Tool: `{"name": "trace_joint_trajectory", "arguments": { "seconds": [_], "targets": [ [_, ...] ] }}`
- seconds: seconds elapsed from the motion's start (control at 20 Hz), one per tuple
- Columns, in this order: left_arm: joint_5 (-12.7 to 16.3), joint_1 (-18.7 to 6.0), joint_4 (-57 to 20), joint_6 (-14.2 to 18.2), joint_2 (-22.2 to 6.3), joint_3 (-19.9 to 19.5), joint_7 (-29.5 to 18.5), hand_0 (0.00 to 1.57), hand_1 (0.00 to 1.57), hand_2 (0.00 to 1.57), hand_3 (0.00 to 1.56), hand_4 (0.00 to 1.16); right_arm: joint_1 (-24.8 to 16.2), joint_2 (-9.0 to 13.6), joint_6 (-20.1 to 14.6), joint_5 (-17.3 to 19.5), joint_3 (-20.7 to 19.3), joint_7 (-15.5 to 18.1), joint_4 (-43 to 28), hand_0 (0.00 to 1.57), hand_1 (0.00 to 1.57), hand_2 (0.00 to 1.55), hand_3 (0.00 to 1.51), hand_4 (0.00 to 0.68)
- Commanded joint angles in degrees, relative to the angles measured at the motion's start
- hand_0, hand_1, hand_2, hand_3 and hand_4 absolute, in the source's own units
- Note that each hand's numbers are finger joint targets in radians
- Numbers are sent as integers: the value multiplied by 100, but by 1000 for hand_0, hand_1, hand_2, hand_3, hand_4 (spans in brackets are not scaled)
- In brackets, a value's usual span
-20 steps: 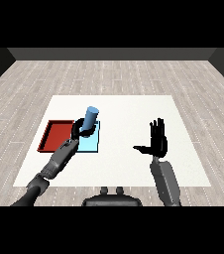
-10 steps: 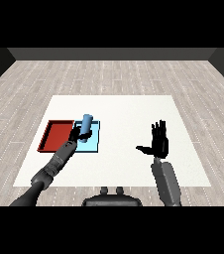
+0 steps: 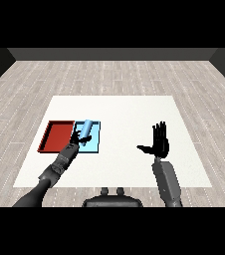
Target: Pick the blue can and put it in the blue box
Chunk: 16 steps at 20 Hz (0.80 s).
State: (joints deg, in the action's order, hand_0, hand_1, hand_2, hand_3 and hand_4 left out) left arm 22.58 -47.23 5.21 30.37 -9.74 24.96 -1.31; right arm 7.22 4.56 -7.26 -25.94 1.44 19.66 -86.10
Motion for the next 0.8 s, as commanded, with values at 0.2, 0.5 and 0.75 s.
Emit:
{"name": "trace_joint_trajectory", "arguments": {
  "seconds": [0.2,0.5,0.75],
  "targets": [
    [-255,-327,-508,-101,97,-23,211,0,0,0,0,0,-28,-237,-33,166,121,236,63,0,0,0,0,0],
    [-196,-345,-319,142,67,-275,-217,0,0,0,0,0,-301,-173,85,111,87,190,-305,0,0,0,0,0],
    [156,-94,417,-145,-361,-722,-1867,0,0,0,0,0,128,132,161,119,9,-174,-153,0,0,0,0,0]
  ]
}}
